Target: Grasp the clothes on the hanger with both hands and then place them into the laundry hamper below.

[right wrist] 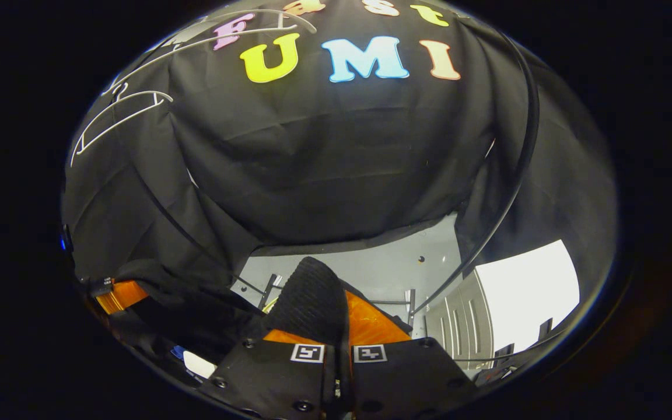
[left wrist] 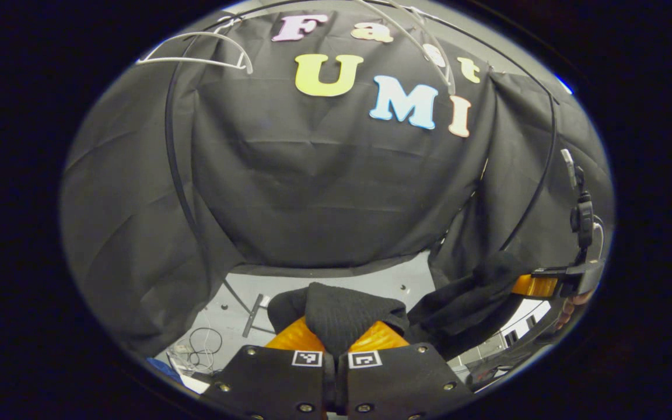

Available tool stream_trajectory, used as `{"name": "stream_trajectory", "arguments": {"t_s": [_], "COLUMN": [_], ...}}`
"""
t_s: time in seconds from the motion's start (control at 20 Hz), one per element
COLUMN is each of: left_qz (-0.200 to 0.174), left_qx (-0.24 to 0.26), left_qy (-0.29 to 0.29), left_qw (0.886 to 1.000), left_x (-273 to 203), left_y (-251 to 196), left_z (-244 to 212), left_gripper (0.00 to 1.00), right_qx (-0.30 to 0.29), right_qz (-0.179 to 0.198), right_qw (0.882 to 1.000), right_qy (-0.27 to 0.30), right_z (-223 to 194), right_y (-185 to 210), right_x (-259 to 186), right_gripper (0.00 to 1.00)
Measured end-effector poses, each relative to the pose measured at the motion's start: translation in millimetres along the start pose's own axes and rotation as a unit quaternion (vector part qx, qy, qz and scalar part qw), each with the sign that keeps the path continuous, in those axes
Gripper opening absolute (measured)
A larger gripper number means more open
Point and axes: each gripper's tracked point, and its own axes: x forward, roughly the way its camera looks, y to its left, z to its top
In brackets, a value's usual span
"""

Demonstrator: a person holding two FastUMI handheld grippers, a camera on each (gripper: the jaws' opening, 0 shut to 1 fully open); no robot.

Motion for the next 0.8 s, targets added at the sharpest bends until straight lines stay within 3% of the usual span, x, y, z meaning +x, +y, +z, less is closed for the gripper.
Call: {"name": "stream_trajectory", "arguments": {"t_s": [0.1,0.55,0.8], "left_qz": [-0.004,-0.012,-0.024], "left_qx": [0.012,0.059,0.054], "left_qy": [0.02,0.069,0.079], "left_qw": [1.0,0.996,0.995], "left_x": [14,75,88], "left_y": [-2,-10,-14], "left_z": [-13,-52,-61], "left_gripper": [0.0,0.01,0.02], "right_qx": [0.0,-0.015,-0.005], "right_qz": [0.002,-0.015,-0.028], "right_qw": [1.0,0.997,0.996], "right_qy": [0.018,0.079,0.09], "right_z": [-10,-57,-60], "right_y": [6,1,-4], "right_x": [8,37,43], "right_gripper": [0.01,0.06,0.06]}}
